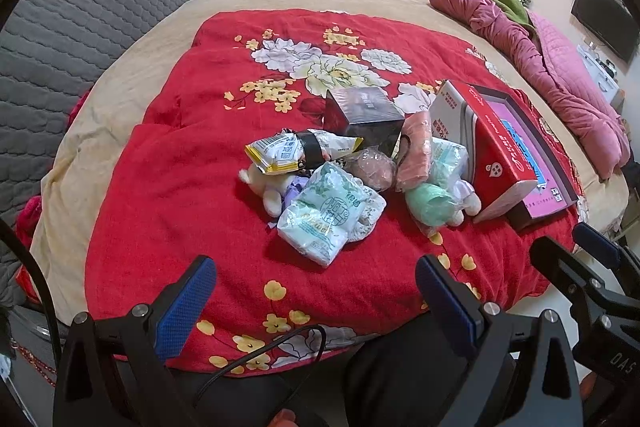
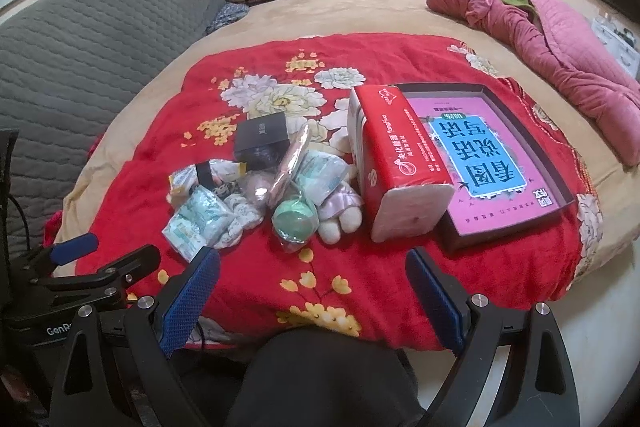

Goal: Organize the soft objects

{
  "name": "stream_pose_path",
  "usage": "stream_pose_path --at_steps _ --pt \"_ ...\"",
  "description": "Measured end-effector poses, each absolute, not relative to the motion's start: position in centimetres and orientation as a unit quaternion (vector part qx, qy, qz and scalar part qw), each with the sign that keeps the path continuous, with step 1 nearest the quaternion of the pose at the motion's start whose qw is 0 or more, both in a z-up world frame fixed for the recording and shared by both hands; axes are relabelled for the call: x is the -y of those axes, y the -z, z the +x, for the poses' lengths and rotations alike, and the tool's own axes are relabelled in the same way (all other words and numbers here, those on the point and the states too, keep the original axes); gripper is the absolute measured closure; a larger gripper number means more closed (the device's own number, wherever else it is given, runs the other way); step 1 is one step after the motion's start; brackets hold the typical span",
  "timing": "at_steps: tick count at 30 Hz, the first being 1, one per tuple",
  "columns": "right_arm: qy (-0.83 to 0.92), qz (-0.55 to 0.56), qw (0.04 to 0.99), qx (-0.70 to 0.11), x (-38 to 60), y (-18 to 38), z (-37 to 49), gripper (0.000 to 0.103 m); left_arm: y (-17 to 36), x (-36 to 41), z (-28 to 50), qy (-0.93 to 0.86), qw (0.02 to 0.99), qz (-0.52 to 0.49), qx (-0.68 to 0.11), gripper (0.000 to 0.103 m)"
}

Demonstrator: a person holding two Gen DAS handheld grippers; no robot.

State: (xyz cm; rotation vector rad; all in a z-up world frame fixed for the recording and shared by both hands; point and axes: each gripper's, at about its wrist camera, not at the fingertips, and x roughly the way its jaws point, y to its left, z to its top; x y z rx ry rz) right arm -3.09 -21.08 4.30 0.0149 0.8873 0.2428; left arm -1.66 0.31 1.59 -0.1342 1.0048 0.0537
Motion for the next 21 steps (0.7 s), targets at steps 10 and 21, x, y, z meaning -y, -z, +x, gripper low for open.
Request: stream_pose_path --at_steps 10,21 --pt "-0.114 0.001 0.896 -0.428 21.08 -4.25 -3.18 0.009 -1.77 -0.23 -1.75 -0.026 0.875 -0.061 -0.48 0.003" --pt "-0.11 0.002 0.897 -0.428 21.29 -4.26 -3.14 0.009 -1.85 -0.23 -1.78 -0.026 0.875 -0.059 -0.48 0.003"
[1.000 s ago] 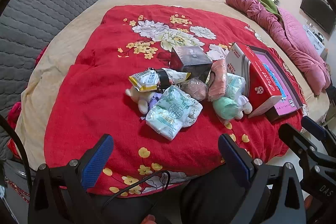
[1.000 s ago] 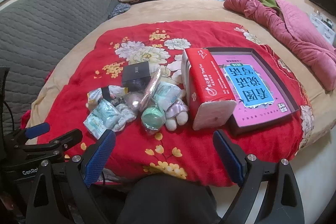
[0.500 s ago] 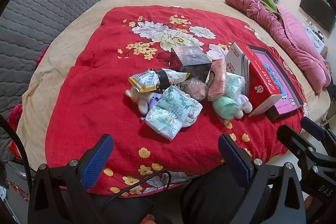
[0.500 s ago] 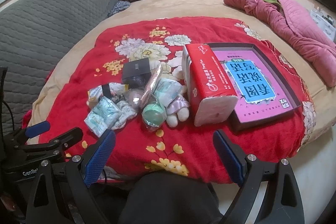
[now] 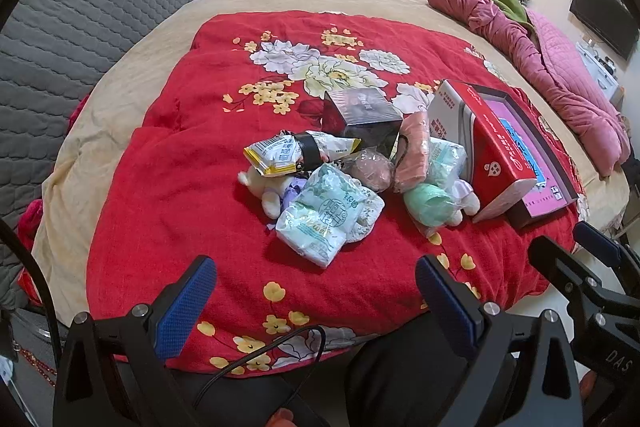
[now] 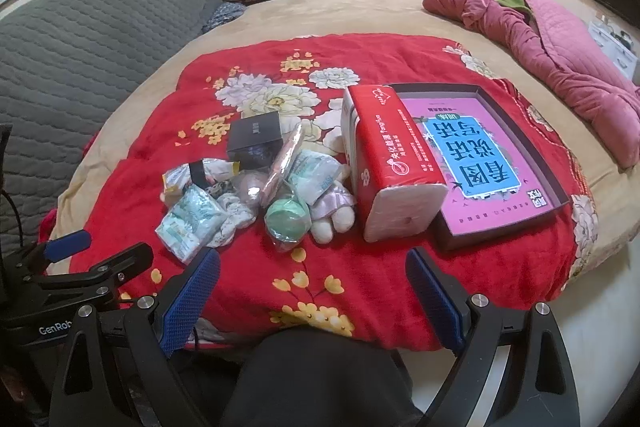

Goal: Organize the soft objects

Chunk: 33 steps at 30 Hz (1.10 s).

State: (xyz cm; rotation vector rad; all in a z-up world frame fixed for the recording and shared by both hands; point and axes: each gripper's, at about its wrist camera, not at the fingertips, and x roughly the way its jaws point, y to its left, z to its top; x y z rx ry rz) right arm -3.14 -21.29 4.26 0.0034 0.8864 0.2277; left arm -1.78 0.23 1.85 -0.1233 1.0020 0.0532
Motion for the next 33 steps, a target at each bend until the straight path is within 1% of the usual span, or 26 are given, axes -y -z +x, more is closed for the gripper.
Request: stream_pose_path --at_steps 22,33 --pt "-0.108 0.0 0.897 -0.43 21.4 -4.0 -3.1 0.009 -1.8 0.1 -1.9 -0.025 0.874 -0.059 -0.481 0.003" --pt "-0.112 -0.007 0.891 -0.44 20.7 -2.6 -2.3 0.009 -0.7 -1.1 -1.6 -0.023 0.868 -0.078 -0.489 0.003"
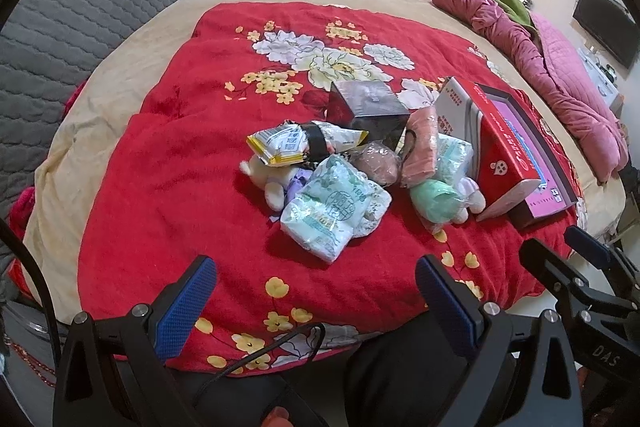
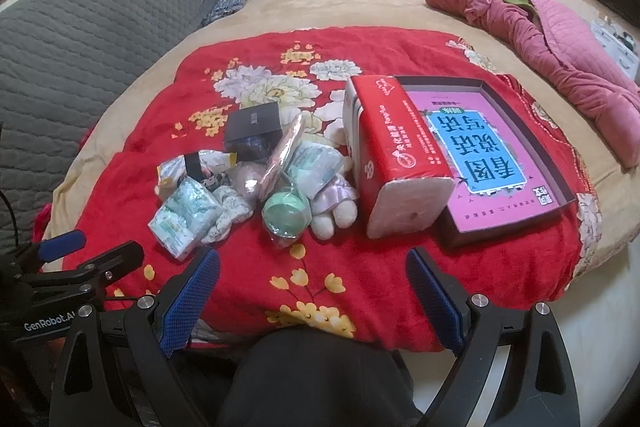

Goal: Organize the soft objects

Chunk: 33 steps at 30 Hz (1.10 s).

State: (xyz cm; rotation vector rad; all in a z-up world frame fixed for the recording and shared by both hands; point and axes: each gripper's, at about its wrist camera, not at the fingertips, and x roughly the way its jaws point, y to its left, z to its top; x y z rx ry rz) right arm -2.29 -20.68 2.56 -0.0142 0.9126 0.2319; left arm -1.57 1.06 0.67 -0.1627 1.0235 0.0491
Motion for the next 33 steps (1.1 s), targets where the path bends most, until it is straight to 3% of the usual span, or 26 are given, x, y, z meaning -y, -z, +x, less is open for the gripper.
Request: stream_pose_path --at_steps 14,24,33 --pt "-0.122 -0.025 0.881 -0.457 18.3 0.3 0.0 0.009 2.8 -4.7 0.9 -0.015 0.845 -0.142 -0.515 0.003" --pt "-0.109 -0.01 0.873 -0.476 19.2 1.7 1.7 0.009 4.6 -1.1 5.2 -0.001 0.845 -0.049 -0.532 0.003" --pt "-0.099 -0.016 0.873 -0.477 18.6 2.7 3.3 0.009 6.2 -1.1 6.3 0.007 0.837 -0.048 -0.545 0.02"
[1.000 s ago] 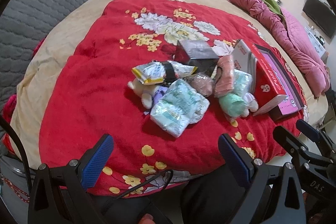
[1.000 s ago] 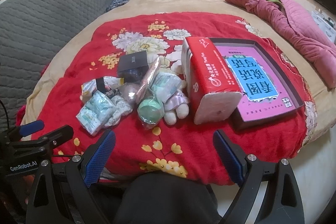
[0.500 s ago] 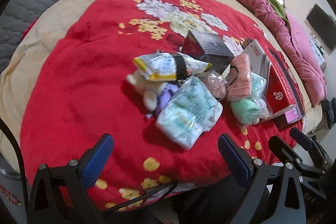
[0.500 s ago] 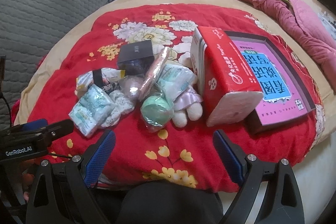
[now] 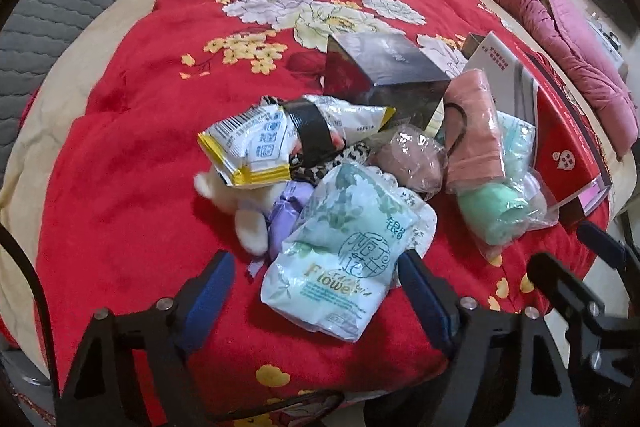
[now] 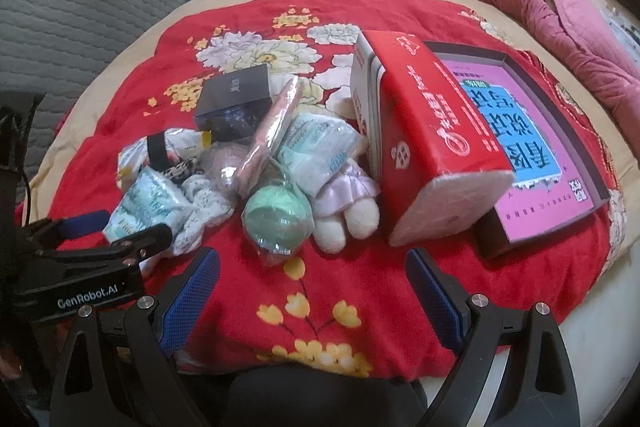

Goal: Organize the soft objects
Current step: 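Grasp the white-and-blue pad pack with left gripper while right grasps the green ball bag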

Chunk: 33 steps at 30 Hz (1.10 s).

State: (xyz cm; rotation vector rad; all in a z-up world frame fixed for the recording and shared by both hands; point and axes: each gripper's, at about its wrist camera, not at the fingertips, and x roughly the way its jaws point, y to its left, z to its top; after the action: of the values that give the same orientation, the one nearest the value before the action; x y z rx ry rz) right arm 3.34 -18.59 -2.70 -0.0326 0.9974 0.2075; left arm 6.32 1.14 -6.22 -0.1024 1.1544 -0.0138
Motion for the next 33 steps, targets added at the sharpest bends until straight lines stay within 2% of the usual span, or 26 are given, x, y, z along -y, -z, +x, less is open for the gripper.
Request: stream_pose_path --at_steps 3,7,10,11,13,14,16,21,33 --pt "-0.1 -0.029 0.873 -0.476 17.8 3.2 4.2 0.009 6.4 -1.3 6.4 0.011 0.836 -0.053 -0.546 0.021" --pt "-0.1 -0.049 0.871 -0.478 16.6 4.1 5.0 0.01 6.8 -1.4 6.4 0.016 0.834 -0.053 -0.548 0.033" --pt "-0.097 -0.054 0.874 -0.474 16.3 4.4 5.4 0.015 7.2 -1.7 6.6 0.024 0.831 -0.065 -0.552 0.036" --pt "-0.1 -0.056 0.873 -0.473 16.2 4.6 5.5 0.018 7.3 -1.8 6.6 0.03 0.829 -0.072 -0.554 0.038" --pt "-0.109 -0.062 0.869 -0.479 15.9 5.1 5.8 0.045 7.6 -1.9 6.7 0.038 0.825 -0.084 -0.557 0.043" --pt "-0.114 -0.059 0.867 -0.482 15.8 5.2 6.0 0.049 7.7 -2.0 6.6 0.042 0.824 -0.089 -0.557 0.048" --pt "-0.125 -0.053 0.866 -0.481 15.7 5.4 5.9 0.056 7.9 -2.1 6.7 0.051 0.823 -0.097 -0.557 0.052" --pt "-0.132 -0.025 0.87 -0.474 16.7 4.8 5.6 0.059 7.8 -2.7 6.5 0.062 0.826 -0.121 -0.547 0.059" --pt "-0.147 0.014 0.887 -0.437 19.1 1.8 2.7 0.059 5.0 -2.9 4.5 0.079 0.844 -0.141 -0.512 0.068"
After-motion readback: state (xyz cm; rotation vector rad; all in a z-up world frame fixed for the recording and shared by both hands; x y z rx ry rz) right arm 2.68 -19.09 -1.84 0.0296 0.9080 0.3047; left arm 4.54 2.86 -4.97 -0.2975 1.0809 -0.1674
